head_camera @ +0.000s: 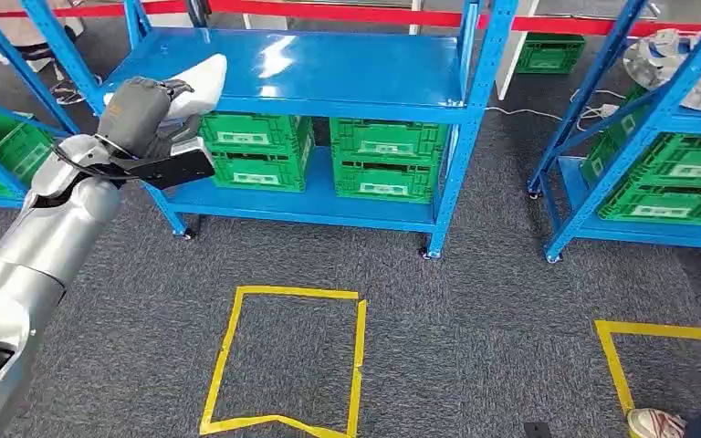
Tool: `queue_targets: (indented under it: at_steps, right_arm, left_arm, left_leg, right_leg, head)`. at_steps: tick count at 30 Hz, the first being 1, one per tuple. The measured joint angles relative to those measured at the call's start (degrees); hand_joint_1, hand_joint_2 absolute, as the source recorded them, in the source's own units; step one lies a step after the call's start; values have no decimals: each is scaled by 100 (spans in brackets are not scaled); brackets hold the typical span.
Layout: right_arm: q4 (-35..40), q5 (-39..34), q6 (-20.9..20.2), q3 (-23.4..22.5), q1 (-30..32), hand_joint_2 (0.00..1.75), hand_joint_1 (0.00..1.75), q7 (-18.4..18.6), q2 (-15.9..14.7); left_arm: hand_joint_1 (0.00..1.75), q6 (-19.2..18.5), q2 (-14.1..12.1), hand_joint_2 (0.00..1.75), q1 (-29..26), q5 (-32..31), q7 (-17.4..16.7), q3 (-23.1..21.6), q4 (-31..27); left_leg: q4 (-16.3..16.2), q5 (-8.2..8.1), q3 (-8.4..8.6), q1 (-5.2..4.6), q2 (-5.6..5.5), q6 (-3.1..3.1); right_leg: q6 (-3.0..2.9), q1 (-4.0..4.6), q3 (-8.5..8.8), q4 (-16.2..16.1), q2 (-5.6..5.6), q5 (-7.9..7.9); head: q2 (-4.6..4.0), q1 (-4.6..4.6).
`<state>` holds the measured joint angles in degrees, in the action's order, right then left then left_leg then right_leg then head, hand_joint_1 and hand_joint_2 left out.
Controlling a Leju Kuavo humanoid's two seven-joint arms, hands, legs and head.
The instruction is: Take the parts from the cabinet and place them on the table.
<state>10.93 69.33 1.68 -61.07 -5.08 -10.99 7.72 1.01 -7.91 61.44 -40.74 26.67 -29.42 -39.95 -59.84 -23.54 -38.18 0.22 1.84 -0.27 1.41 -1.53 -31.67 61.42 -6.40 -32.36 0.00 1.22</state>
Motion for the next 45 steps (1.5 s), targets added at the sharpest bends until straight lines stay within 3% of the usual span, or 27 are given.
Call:
queue_targets:
  at_steps: [1,2,4,5,7,9,10,14,15,17,19,20,21,22,24,25,27,30,32,33,35,37,39,40,41,44,45]
  right_arm:
    - [0,-48,24,-6,4,0,0,0,-9]
    - [0,-89,46,-19,14,0,0,25,-11]
    - [0,-170,79,-66,48,0,0,85,-42]
    - [0,-194,79,-92,47,0,0,118,-63]
    - [0,-203,81,-127,34,0,0,140,-72]
    - [0,-186,114,-129,33,0,0,111,-74]
    - [0,-157,129,-129,30,0,0,96,-83]
    - [0,-111,153,-129,30,0,0,11,-87]
    - [0,-107,149,-129,25,0,0,0,-54]
    - [4,-111,146,-131,43,0,0,2,-83]
    - [4,-120,144,-135,91,0,0,7,-83]
    - [4,-146,144,-140,95,0,0,26,-83]
    - [4,-153,140,-146,95,0,0,48,-83]
    - [4,-153,127,-151,94,0,0,74,-83]
    - [4,-157,98,-155,97,0,0,122,-77]
    - [4,-159,92,-157,99,0,0,125,-76]
    - [4,-159,83,-160,96,0,0,127,-76]
    - [2,-164,79,-160,58,0,0,135,-59]
    - [2,-168,79,-160,61,0,0,129,-59]
    - [2,-168,79,-160,91,0,0,136,-59]
    - [2,-177,79,-164,134,0,0,142,-70]
    - [2,-225,96,-170,124,0,0,181,-68]
    - [2,-273,146,-194,121,0,0,216,-70]
    - [4,-271,166,-208,118,0,0,216,-70]
    - [2,-271,177,-212,107,0,0,216,-72]
    - [2,-271,181,-223,68,0,0,190,-70]
    - [2,-290,179,-236,61,0,0,155,-59]
  left_arm:
    - [175,-2,104,175,66,-4,29,2,26]
    - [175,-2,219,175,149,-19,33,2,70]
    - [175,7,531,175,252,-70,50,0,193]
    - [175,37,681,175,268,-89,46,-2,264]
    - [175,116,886,175,294,-129,-30,-9,373]
    - [175,192,1023,175,366,-175,-109,-9,437]
    - [175,206,1040,175,390,-190,-123,-9,455]
    - [175,210,904,175,416,-214,-63,0,509]
    - [175,208,852,175,412,-210,0,7,516]
    - [175,199,797,175,461,-205,81,7,546]
    - [175,182,804,175,459,-201,105,7,581]
    - [175,177,813,175,448,-208,118,5,601]
    - [175,179,835,175,439,-219,118,4,619]
    - [175,188,880,175,438,-236,114,2,638]
    - [175,225,970,175,443,-249,105,2,647]
    - [175,236,1018,175,450,-256,98,2,647]
    - [175,258,1123,175,455,-262,96,2,651]
    - [175,260,1125,175,453,-275,92,0,675]
    - [175,264,1171,175,481,-275,76,-2,684]
    - [175,264,1204,175,476,-275,76,-2,689]
    - [175,264,1270,175,434,-278,81,-2,715]
    - [175,264,1316,175,423,-302,72,-2,752]
    - [175,267,1429,175,440,-323,4,-2,769]
    - [175,267,1506,175,458,-352,-35,-2,769]
    - [175,267,1560,175,486,-365,-68,-4,780]
    - [175,258,1626,175,516,-409,-116,-4,793]
    - [175,254,1621,175,525,-424,-127,-4,798]
  left_leg:
    - [54,19,20,-12,-76,29]
    - [66,39,13,-15,-128,74]
    - [66,38,-4,-26,-358,102]
    - [60,36,1,-38,-452,105]
    - [42,34,15,-61,-628,108]
    - [6,31,12,-74,-780,103]
    - [-4,28,-9,-75,-817,91]
    - [50,89,-35,-89,-1010,-28]
    - [34,74,-75,-104,-938,-37]
    - [-424,-256,-264,-120,-375,-148]
    - [-1318,-666,-676,-53,-244,-223]
    - [-1644,-758,-823,-16,-223,-255]
    - [-1674,-714,-825,13,-209,-275]
    - [-1457,-569,-695,32,-194,-288]
    - [-423,-138,-93,36,-33,-278]
    - [47,-112,154,11,260,-260]
    - [61,-114,183,-46,138,-101]
    - [126,-72,207,-35,-73,20]
    - [171,-38,221,-7,-169,102]
    - [171,-37,213,-8,-240,116]
    - [157,-43,201,-28,-419,137]
    - [126,-45,198,-37,-593,138]
    - [77,-58,194,-38,-780,124]
    - [48,-68,173,-26,-861,108]
    - [11,-75,132,-62,-955,64]
    - [76,-15,104,-20,-1137,-35]
    - [84,0,55,-53,-1214,-77]
  right_leg:
    - [14,0,-46,149,290,-102]
    - [20,-1,-228,500,477,-293]
    - [29,29,-696,1373,612,-626]
    - [22,47,-854,1608,631,-631]
    - [-23,81,-815,1270,654,-237]
    - [-90,96,-402,205,832,375]
    - [-132,89,-319,13,1054,339]
    - [-211,111,-290,-77,845,409]
    - [-260,53,-270,-133,756,449]
    - [-302,54,-251,-157,653,462]
    - [-309,49,-253,-156,496,454]
    - [-303,43,-257,-155,411,450]
    - [-294,36,-254,-155,337,444]
    - [-282,30,-249,-155,260,437]
    - [-236,9,-211,-154,97,408]
    - [-199,23,-178,-156,17,386]
    - [-112,55,-156,-171,-93,369]
    - [4,32,-74,-221,-227,349]
    - [25,-5,-218,131,433,95]
    - [21,5,-434,580,568,-133]
    - [17,38,-893,1452,631,-432]
    - [-11,55,-953,1414,642,-215]
    - [-40,48,-536,463,737,337]
    - [-55,24,-328,-1,1002,513]
    - [-57,33,-288,-103,1138,426]
    - [-121,63,-288,-109,936,455]
    - [-171,-12,-264,-155,847,487]
  head:
    - [0,9]
    - [0,2]
    - [0,-4]
    - [0,-2]
    - [0,-2]
    - [0,-4]
    - [0,4]
    - [0,-2]
    - [0,-2]
    - [0,103]
    - [0,99]
    - [0,101]
    - [0,98]
    - [0,98]
    - [0,101]
    - [0,101]
    - [0,83]
    - [0,83]
    - [0,61]
    - [0,46]
    - [0,33]
    - [0,33]
    - [0,33]
    - [0,33]
    - [0,35]
    - [0,31]
    - [0,33]
